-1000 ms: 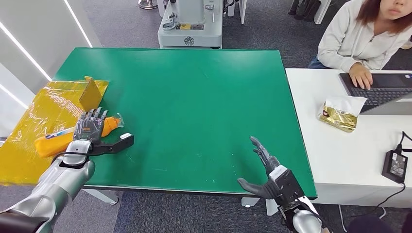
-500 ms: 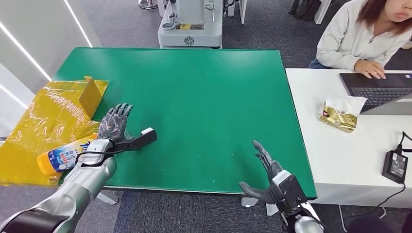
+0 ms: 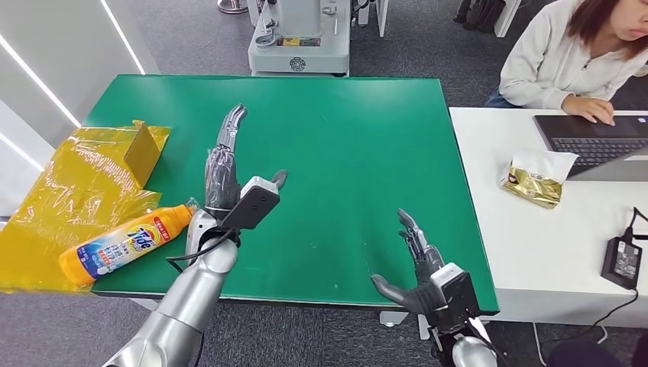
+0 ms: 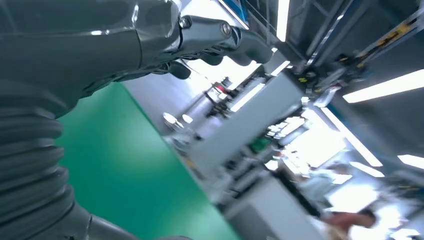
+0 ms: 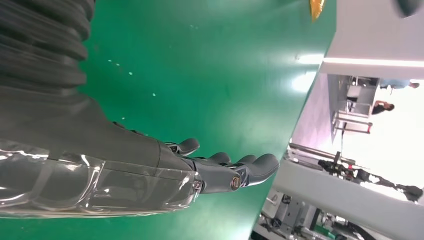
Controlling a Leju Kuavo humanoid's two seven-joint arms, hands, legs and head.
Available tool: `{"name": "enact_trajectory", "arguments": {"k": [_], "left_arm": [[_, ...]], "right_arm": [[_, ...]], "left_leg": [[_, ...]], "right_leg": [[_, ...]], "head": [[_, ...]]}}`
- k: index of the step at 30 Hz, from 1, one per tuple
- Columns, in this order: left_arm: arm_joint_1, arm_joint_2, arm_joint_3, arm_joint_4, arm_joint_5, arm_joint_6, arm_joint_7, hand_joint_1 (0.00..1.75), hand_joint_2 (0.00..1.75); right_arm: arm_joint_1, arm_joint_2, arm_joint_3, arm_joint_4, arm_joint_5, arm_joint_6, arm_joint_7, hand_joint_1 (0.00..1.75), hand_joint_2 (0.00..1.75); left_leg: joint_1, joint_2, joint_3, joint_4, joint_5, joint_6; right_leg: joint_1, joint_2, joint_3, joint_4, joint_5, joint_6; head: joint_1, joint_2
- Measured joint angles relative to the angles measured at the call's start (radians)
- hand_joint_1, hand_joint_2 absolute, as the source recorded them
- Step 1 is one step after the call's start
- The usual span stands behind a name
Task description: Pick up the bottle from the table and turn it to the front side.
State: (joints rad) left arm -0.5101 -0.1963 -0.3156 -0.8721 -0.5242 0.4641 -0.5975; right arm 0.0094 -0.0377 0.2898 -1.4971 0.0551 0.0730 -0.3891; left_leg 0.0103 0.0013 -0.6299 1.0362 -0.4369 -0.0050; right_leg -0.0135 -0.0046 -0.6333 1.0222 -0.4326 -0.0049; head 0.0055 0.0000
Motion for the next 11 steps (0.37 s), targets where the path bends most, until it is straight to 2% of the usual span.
{"name": "enact_trajectory", "arguments": {"k": [3, 7, 11], "left_arm": [[0.045, -0.009, -0.070, -0.125, 0.128, -0.084, 0.007, 0.00, 1.75], [0.088, -0.013, -0.137, -0.229, 0.254, -0.200, 0.017, 0.00, 1.75], [0.120, -0.012, -0.180, -0.288, 0.294, -0.254, 0.022, 0.00, 1.75]], "right_arm": [[0.004, 0.021, -0.001, -0.008, 0.011, -0.022, -0.011, 0.00, 1.75], [0.024, 0.046, -0.001, -0.031, 0.018, -0.042, -0.024, 0.00, 1.75], [0.049, 0.059, -0.002, -0.060, 0.035, -0.063, -0.032, 0.00, 1.75]], "left_leg": [[0.000, 0.000, 0.000, 0.000, 0.000, 0.000], [0.000, 0.000, 0.000, -0.001, -0.001, -0.001], [0.000, 0.000, 0.000, -0.001, -0.001, -0.001]], "right_leg": [[0.000, 0.000, 0.000, 0.000, 0.000, 0.000], [0.000, 0.000, 0.000, 0.000, -0.001, 0.000], [0.000, 0.000, 0.000, 0.000, -0.001, 0.000]], "head": [[0.000, 0.000], [0.000, 0.000], [0.000, 0.000]]}}
